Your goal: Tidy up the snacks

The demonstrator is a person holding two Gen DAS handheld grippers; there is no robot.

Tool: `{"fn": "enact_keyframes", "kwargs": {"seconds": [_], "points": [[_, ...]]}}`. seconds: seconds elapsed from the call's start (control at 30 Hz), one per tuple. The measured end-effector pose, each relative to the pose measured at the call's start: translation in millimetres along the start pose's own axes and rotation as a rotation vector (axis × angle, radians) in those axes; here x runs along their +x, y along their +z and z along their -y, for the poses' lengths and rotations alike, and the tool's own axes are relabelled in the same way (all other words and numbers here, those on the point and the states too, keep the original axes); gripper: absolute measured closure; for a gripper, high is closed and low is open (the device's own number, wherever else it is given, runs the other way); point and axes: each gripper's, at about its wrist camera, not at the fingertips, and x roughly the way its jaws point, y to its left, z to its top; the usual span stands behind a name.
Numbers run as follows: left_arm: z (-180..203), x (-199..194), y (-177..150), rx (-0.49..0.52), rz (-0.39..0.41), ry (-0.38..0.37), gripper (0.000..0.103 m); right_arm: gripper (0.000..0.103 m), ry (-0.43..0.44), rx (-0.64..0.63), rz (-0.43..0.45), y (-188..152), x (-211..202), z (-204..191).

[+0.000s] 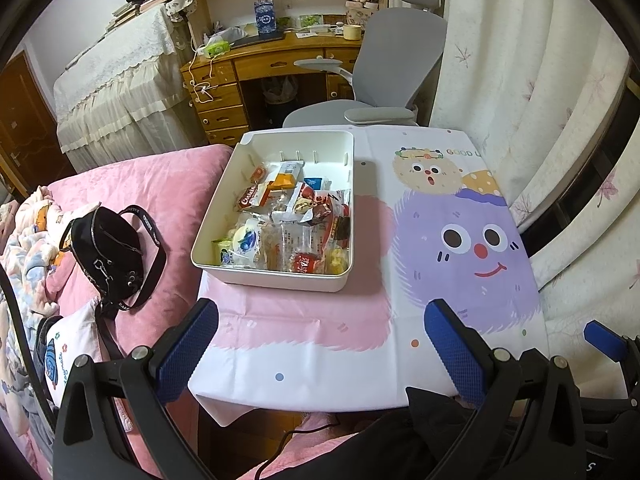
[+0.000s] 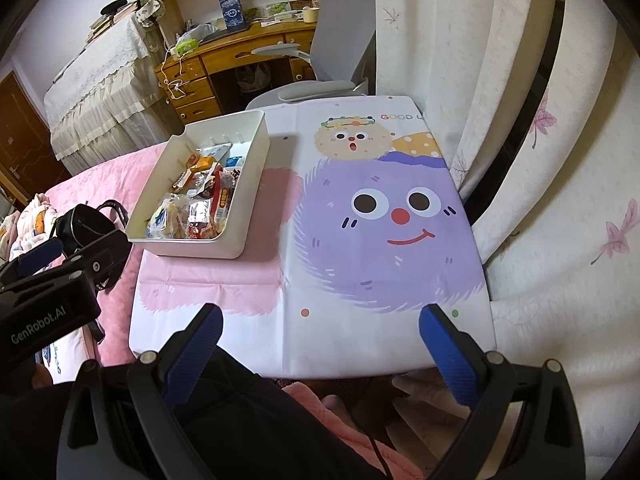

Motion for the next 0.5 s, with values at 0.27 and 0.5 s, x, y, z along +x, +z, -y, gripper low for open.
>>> {"fn": "enact_keyframes", "kwargs": {"seconds": [0.27,0.5], "points": [[-0.8,-4.5,-5.6,0.004,0.005,0.011,0.001,0.004,0.009,-0.007,-0.003,-9.9,-4.8,-4.7],[-1.6,-6.2,-6.7,0.005,0.006,0.014,0.001,0.004,0.013,-0.008,-0.008,-12.8,-5.4,-6.4]]}}
